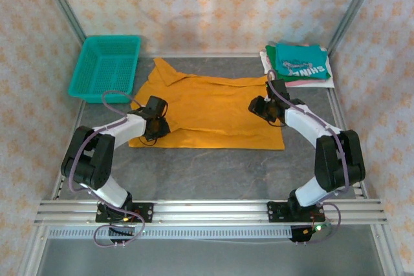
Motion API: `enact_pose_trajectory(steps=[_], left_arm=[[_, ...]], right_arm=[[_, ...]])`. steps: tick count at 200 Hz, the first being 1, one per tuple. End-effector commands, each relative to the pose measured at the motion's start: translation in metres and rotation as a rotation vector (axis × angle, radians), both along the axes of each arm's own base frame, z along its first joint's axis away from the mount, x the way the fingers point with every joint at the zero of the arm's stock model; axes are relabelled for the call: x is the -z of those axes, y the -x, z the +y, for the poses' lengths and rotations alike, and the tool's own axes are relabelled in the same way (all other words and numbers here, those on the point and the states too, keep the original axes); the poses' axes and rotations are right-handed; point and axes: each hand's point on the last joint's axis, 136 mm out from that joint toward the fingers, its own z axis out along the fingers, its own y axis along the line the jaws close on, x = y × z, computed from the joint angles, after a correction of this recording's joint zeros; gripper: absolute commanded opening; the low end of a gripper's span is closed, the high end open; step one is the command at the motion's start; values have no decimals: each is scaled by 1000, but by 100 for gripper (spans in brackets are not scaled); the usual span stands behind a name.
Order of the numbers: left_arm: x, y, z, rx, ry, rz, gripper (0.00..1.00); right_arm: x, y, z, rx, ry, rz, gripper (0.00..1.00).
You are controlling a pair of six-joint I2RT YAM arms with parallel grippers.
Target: Fold and stack the t-shirts
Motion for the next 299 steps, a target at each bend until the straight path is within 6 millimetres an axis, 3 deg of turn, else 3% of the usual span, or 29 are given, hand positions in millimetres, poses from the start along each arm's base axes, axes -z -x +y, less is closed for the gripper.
enact_pose_trajectory(steps=[1,27,76,148,183,189,212,238,254,299], left_arm=[[-13,-11,-1,4,-13,-43,7],[-18,-12,0,6,-26,-48,0],[-28,-25,-2,33,-63,-63,0],[-41,-77,-15,122,-151,-67,0],[-52,-107,-32,183,-189,-73,0],[-41,-110,-34,197,-205,-43,0],[-46,-129,-45,248,-263,-33,0],[-49,-146,-61,308,-324,-20,7],[-49,-152,-69,344,-362,-11,27],[-79,-150,-99,424,-349,-121,27]], right_arm=[[-8,-7,4,-14,0,-28,40],[-8,-9,5,-13,-3,-28,40],[-11,-10,7,-18,-11,-31,40],[-11,-9,6,-17,-9,-28,40],[-10,-9,7,-16,-8,-21,41],[-10,-8,7,-19,-9,-20,41],[-10,-9,7,-18,-10,-18,41],[-9,-8,8,-18,-14,-12,41],[-9,-7,7,-19,-14,-8,41],[-10,-6,6,-22,1,-3,41]])
